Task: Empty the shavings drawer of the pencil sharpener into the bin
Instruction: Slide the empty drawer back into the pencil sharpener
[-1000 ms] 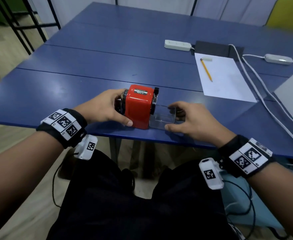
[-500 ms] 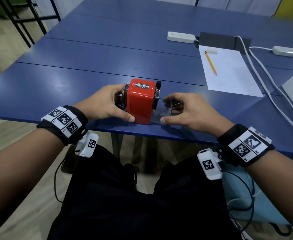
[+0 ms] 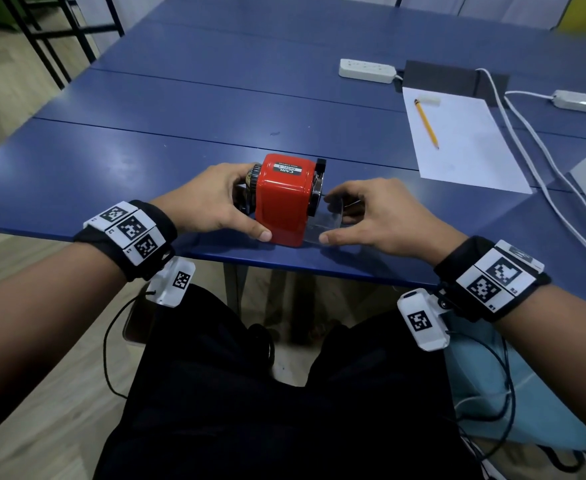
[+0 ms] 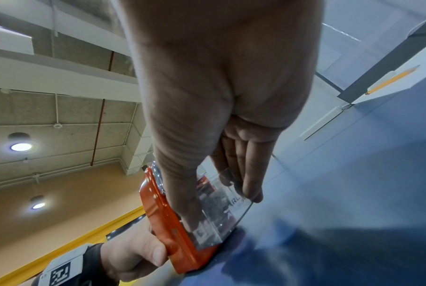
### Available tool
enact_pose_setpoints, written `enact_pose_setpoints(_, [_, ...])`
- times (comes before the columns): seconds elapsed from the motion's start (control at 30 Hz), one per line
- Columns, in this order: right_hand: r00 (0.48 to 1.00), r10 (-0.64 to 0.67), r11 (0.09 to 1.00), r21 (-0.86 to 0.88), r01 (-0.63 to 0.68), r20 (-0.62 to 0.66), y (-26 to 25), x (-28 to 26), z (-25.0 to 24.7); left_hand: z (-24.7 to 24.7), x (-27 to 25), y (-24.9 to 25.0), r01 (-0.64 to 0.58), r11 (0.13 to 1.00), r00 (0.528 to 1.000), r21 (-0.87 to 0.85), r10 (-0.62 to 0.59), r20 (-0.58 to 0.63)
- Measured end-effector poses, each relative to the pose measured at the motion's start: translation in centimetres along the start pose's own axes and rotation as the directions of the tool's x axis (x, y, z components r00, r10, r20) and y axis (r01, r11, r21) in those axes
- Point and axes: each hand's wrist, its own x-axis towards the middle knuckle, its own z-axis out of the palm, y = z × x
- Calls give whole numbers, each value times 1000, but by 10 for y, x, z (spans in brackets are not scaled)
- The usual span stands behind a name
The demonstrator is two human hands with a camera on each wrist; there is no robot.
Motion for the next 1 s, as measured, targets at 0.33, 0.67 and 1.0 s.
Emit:
enact_pose_setpoints(0.33, [1000, 17, 1000, 6, -17, -15, -2, -1, 3, -2, 3, -2, -4, 1000, 1000, 27, 3, 22])
enact_pose_setpoints(0.67, [993, 76, 992, -98, -84, -87, -20, -17, 21, -28, 18, 24, -3, 951, 964, 310, -79, 253])
enact_pose_setpoints(1.0, [983, 101, 995, 6, -101, -155, -24, -38, 35, -34, 15, 59, -327, 618, 942, 715, 156, 297])
